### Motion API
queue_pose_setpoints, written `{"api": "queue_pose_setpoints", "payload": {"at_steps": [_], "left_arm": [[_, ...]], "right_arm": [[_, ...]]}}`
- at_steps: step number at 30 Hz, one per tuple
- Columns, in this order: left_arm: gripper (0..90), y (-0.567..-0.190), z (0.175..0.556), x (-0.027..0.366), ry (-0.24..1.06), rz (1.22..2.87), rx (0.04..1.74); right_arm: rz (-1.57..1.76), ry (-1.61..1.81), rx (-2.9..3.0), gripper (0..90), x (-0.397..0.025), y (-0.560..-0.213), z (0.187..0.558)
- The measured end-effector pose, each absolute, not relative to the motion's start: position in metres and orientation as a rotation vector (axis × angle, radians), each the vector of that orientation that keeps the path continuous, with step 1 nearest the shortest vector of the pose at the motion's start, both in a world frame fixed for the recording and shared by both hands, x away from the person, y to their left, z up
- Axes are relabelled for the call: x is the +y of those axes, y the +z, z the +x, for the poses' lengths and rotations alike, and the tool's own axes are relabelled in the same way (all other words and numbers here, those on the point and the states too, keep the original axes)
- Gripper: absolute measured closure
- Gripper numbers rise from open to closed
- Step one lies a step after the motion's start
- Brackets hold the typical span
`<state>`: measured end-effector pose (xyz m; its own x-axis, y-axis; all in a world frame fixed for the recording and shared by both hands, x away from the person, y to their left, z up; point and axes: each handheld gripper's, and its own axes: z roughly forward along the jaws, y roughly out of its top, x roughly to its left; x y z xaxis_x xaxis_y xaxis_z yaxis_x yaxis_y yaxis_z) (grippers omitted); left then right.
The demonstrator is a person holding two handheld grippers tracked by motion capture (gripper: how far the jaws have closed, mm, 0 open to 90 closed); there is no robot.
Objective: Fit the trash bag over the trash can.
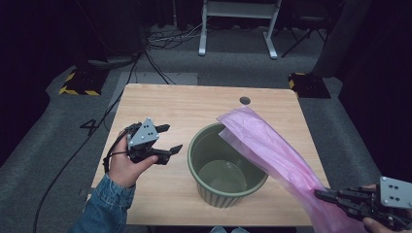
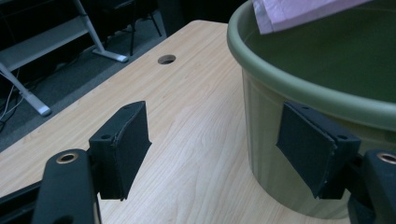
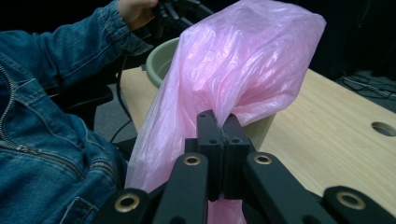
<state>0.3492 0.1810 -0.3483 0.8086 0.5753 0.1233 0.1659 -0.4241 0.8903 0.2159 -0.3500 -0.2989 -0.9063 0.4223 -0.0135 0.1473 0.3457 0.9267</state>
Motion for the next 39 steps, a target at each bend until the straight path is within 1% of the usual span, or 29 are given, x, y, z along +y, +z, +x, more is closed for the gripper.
{"api": "queue_pose_setpoints", "payload": {"at_steps": [14,31,39], "left_arm": [[26.1,-0.326,0.347,0.159,0.514,1.944,0.463],[26.6,-0.319,0.351,0.140,0.500,1.948,0.417],[26.6,-0.324,0.354,0.124,0.490,1.968,0.405]], "right_arm": [[0.481,1.588,2.435,90.0,-0.339,-0.307,0.215],[0.399,1.594,2.547,89.9,-0.330,-0.317,0.213],[0.357,1.608,2.570,89.9,-0.323,-0.316,0.215]]}}
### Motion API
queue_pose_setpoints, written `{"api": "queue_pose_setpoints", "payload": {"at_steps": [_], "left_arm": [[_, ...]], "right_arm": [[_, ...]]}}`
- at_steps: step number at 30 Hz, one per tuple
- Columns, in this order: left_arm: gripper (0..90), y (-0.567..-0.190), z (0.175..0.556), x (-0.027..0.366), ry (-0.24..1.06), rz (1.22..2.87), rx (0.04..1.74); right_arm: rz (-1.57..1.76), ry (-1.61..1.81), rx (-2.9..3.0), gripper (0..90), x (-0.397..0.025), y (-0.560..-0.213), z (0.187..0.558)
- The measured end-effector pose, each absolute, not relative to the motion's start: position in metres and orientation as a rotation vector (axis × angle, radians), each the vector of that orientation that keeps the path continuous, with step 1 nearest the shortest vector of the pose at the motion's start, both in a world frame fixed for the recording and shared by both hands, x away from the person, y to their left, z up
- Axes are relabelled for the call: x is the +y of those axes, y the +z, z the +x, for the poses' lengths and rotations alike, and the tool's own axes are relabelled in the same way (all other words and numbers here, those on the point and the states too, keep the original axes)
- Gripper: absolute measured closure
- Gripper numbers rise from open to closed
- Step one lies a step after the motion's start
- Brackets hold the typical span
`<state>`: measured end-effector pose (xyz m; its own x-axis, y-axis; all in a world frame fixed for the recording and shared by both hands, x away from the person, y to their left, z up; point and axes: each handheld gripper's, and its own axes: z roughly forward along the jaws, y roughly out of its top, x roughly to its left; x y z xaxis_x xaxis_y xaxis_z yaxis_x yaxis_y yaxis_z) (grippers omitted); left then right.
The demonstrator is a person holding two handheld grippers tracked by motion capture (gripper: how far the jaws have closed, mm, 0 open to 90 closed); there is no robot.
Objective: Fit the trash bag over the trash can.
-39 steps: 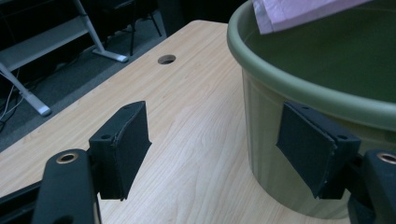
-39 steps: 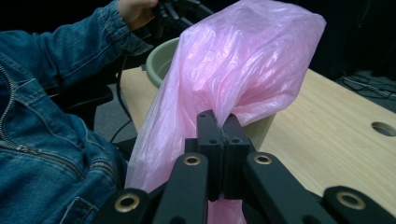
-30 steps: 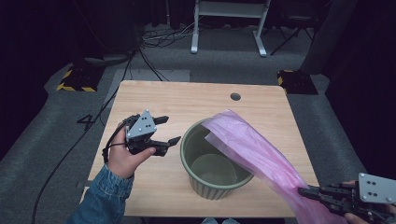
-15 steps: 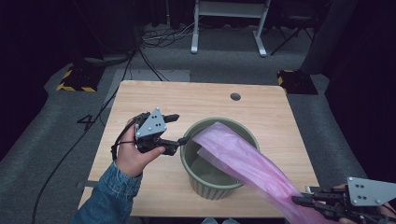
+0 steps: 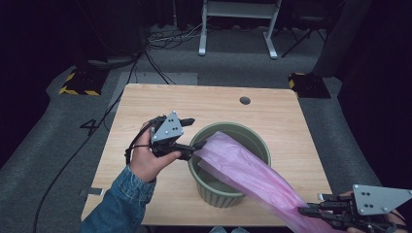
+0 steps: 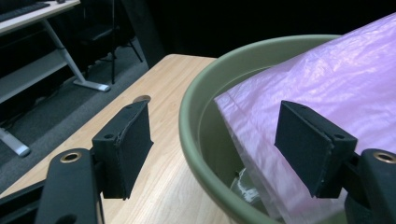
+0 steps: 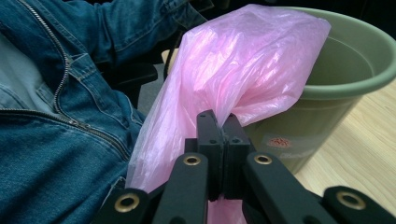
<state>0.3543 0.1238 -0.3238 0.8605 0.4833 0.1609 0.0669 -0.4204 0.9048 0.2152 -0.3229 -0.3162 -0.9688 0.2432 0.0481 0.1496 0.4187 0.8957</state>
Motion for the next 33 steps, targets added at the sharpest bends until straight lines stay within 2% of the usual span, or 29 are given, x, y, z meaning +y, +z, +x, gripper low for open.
{"api": "queue_pose_setpoints", "payload": {"at_steps": [14,33], "left_arm": [[26.1,-0.334,0.345,0.099,0.429,2.036,0.322],[26.1,-0.336,0.342,0.105,0.437,2.024,0.331]], "right_arm": [[0.321,1.719,2.498,89.8,-0.320,-0.306,0.224],[0.420,1.627,2.431,89.7,-0.285,-0.316,0.272]]}}
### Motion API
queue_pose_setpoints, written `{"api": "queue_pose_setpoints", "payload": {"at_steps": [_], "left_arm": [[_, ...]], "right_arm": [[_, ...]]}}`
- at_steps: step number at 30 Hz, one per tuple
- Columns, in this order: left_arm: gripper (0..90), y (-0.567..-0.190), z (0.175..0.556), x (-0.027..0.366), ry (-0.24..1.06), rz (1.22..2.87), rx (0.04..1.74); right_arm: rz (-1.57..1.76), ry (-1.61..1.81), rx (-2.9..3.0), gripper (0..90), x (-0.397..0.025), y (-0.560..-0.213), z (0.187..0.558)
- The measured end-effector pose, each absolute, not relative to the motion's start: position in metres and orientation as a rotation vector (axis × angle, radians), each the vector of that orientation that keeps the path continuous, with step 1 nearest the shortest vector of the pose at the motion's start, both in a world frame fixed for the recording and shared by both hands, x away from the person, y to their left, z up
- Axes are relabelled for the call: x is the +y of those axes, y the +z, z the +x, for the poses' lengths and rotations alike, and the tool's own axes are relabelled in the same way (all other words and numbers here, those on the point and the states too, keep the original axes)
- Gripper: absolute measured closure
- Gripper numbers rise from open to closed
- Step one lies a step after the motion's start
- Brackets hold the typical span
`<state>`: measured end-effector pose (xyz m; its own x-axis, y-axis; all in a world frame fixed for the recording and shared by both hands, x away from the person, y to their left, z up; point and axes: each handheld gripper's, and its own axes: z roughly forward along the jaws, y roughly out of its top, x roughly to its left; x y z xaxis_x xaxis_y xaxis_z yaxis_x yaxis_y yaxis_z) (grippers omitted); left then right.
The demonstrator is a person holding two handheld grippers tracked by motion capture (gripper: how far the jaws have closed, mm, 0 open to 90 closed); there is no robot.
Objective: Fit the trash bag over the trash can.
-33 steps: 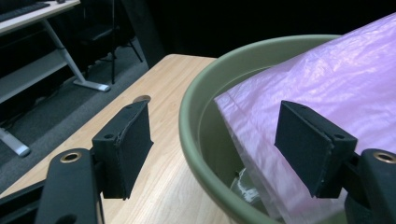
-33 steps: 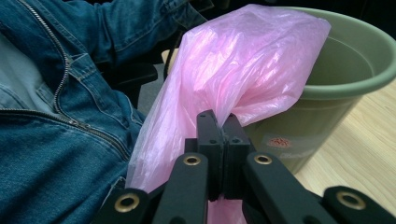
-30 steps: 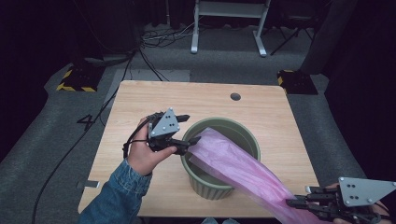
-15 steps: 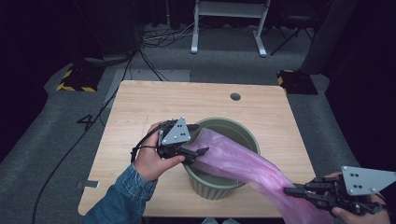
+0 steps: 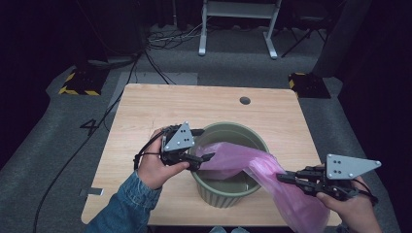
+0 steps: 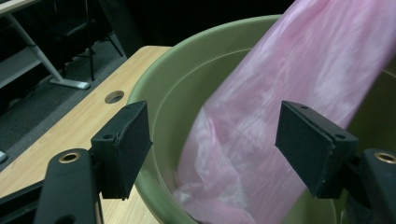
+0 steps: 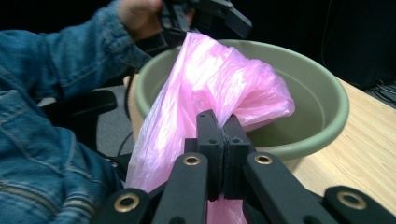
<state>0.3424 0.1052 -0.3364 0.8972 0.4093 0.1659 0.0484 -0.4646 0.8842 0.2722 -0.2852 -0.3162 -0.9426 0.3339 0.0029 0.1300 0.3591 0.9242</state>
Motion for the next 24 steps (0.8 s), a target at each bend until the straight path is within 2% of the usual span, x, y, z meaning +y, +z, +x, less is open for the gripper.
{"api": "queue_pose_setpoints", "payload": {"at_steps": [3,5,6,9,12,15,24], "left_arm": [[26.1,-0.337,0.343,0.106,0.439,2.023,0.332],[26.1,-0.338,0.343,0.106,0.439,2.021,0.338],[26.1,-0.338,0.343,0.107,0.437,2.021,0.337],[26.1,-0.339,0.343,0.109,0.438,2.022,0.342],[26.1,-0.340,0.343,0.112,0.441,2.021,0.352],[26.1,-0.340,0.342,0.114,0.442,2.016,0.360],[26.1,-0.342,0.341,0.117,0.445,2.020,0.371]], "right_arm": [[0.447,1.596,2.419,89.0,-0.281,-0.321,0.280],[0.466,1.580,2.405,83.7,-0.278,-0.324,0.284],[0.473,1.568,2.398,78.6,-0.276,-0.325,0.285],[0.506,1.549,2.315,52.4,-0.275,-0.329,0.285],[0.545,1.561,2.236,40.7,-0.283,-0.328,0.278],[0.603,1.564,2.159,35.5,-0.301,-0.326,0.266],[0.789,1.471,2.040,33.6,-0.358,-0.338,0.231]]}}
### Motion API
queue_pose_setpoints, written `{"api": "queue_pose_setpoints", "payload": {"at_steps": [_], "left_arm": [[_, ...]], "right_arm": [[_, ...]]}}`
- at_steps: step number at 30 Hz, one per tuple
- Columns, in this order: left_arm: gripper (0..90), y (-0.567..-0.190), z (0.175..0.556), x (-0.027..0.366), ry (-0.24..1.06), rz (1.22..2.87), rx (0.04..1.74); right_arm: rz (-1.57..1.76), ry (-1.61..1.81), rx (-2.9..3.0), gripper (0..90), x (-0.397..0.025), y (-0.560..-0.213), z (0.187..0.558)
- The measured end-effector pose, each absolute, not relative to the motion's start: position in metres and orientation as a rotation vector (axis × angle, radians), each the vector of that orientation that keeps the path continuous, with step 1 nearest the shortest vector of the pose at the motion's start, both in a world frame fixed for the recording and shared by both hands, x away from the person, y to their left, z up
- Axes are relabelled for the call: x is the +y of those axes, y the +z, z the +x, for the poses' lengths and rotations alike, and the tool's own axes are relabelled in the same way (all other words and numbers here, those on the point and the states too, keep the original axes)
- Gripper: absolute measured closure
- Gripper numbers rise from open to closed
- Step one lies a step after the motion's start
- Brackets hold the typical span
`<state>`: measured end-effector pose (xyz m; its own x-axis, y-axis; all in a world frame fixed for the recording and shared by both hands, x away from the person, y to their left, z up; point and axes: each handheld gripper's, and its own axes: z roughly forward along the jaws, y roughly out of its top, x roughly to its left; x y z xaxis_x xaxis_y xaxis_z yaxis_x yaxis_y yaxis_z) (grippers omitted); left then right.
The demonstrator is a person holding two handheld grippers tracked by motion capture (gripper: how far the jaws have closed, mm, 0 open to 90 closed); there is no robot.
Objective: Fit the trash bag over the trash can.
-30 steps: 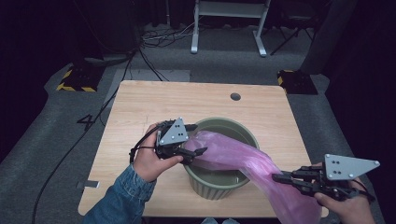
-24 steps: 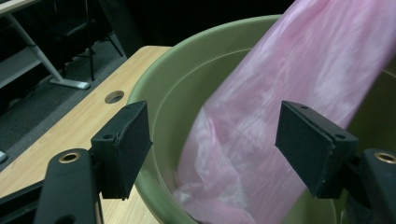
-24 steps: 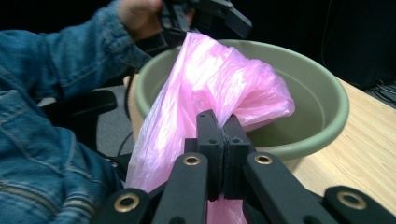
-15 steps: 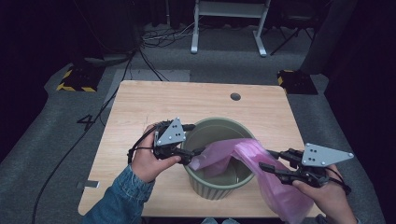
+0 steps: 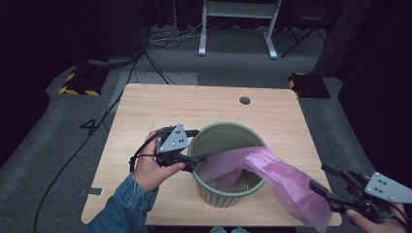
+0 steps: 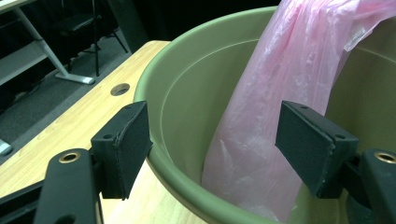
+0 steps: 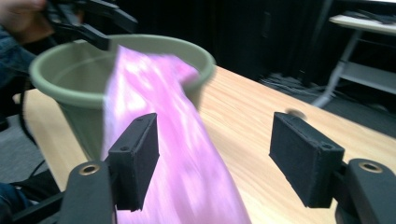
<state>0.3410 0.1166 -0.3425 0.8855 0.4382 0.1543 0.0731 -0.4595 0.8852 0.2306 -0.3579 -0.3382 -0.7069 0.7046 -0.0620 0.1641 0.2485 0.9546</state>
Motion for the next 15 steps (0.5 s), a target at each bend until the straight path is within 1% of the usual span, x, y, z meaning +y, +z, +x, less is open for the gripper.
{"api": "queue_pose_setpoints", "payload": {"at_steps": [4,8,13,15], "left_arm": [[25.6,-0.344,0.341,0.119,0.450,2.018,0.381],[25.6,-0.345,0.339,0.121,0.451,2.021,0.387],[25.8,-0.346,0.337,0.124,0.456,2.021,0.389],[25.8,-0.345,0.336,0.125,0.458,2.022,0.391]], "right_arm": [[0.893,1.405,1.988,33.7,-0.380,-0.353,0.222],[0.999,1.348,1.963,32.8,-0.399,-0.374,0.217],[1.124,1.376,1.946,29.4,-0.413,-0.400,0.206],[1.159,1.436,1.954,29.1,-0.417,-0.407,0.201]]}}
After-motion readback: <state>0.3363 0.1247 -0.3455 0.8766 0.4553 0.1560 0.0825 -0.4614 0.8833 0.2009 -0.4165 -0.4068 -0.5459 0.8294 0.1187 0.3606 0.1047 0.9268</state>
